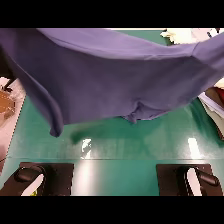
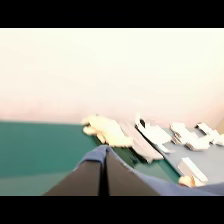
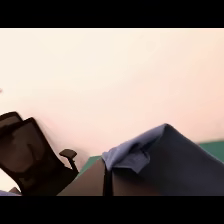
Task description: Fold the shirts.
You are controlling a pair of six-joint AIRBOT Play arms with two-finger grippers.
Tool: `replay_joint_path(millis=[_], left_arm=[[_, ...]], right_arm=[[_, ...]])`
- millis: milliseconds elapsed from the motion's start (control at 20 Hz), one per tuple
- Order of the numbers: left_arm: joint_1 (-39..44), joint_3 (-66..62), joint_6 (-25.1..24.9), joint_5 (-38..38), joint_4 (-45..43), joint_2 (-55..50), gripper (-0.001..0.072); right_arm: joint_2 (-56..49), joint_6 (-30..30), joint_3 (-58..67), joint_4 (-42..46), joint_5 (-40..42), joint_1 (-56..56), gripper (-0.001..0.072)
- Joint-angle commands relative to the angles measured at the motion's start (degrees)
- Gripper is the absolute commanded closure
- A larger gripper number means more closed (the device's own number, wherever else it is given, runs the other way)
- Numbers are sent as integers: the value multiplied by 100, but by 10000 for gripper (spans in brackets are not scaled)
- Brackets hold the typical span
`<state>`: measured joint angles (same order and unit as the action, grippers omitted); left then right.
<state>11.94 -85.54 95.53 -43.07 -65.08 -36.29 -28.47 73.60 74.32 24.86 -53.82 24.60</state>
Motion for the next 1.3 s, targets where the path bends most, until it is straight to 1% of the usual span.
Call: replay_joint_path(millis=[0, 150, 250, 300, 350, 400, 450, 500, 550, 600, 650, 700, 750, 800, 900, 1000, 1100, 1150, 1250], left_arm=[[-28, -977, -343, -358, -393, -31, 689], [-28, -1611, -457, -793, -872, -31, 688], [-28, -1978, -608, -979, -1202, -31, 688], [-28, -2133, -603, -1012, -1410, -31, 688], [-28, -2249, -597, -979, -1620, -31, 688], [-28, -2236, -579, -929, -1823, -48, 689], [-28, -2159, -426, -1058, -1917, -131, 689], [-28, -1993, -227, -1390, -1910, -280, 689], [-28, -1744, -92, -1731, -1731, -481, 689], [-28, -1394, -52, -1906, -1362, -723, 688], [-28, -931, -125, -1860, -927, -1005, 688], [-28, -439, -289, -1593, -522, -1318, 688], [-28, -13, -382, -1198, -227, -1633, 688], [-28, 358, -533, -728, 33, -1965, 688], [-28, 651, -745, -111, 83, -2634, 689], [-28, 649, -765, 258, 83, -3228, 689], [-28, 649, -802, 702, -61, -3729, 688], [-28, 649, -831, 914, -190, -3963, 689], [-31, 649, -898, 1386, -754, -4446, 688]], right_arm=[[-94, 229, 1521, 457, -807, 26, 693], [0, 857, 2612, 1497, -1209, 28, 693], [-26, 1095, 3257, 1720, -1298, 39, 693], [-98, 1231, 3545, 1709, -1307, 109, 693], [-214, 1331, 3779, 1672, -1368, 267, 693], [-411, 1449, 3995, 1661, -1606, 564, 693], [-643, 1504, 4118, 1502, -2041, 977, 693], [-916, 1502, 4046, 1021, -2551, 1541, 693], [-1123, 1443, 3742, 256, -2894, 2131, 693], [-1305, 1314, 3222, -691, -3040, 2715, 693], [-1456, 1222, 2664, -1447, -2918, 3025, 693], [-1613, 1021, 2153, -1687, -2677, 3143, 694], [-1821, 922, 1770, -1331, -2409, 3032, 694], [-2039, 920, 1453, -752, -2079, 2664, 693], [-2603, 791, 879, 326, -1255, 1305, 693], [-3447, 726, 577, 1189, -557, 20, 693], [-4553, 684, 680, 1694, -48, -914, 694], [-5163, 684, 916, 1897, 79, -1231, 694], [-6476, 682, 1674, 2144, 170, -1587, 693]])
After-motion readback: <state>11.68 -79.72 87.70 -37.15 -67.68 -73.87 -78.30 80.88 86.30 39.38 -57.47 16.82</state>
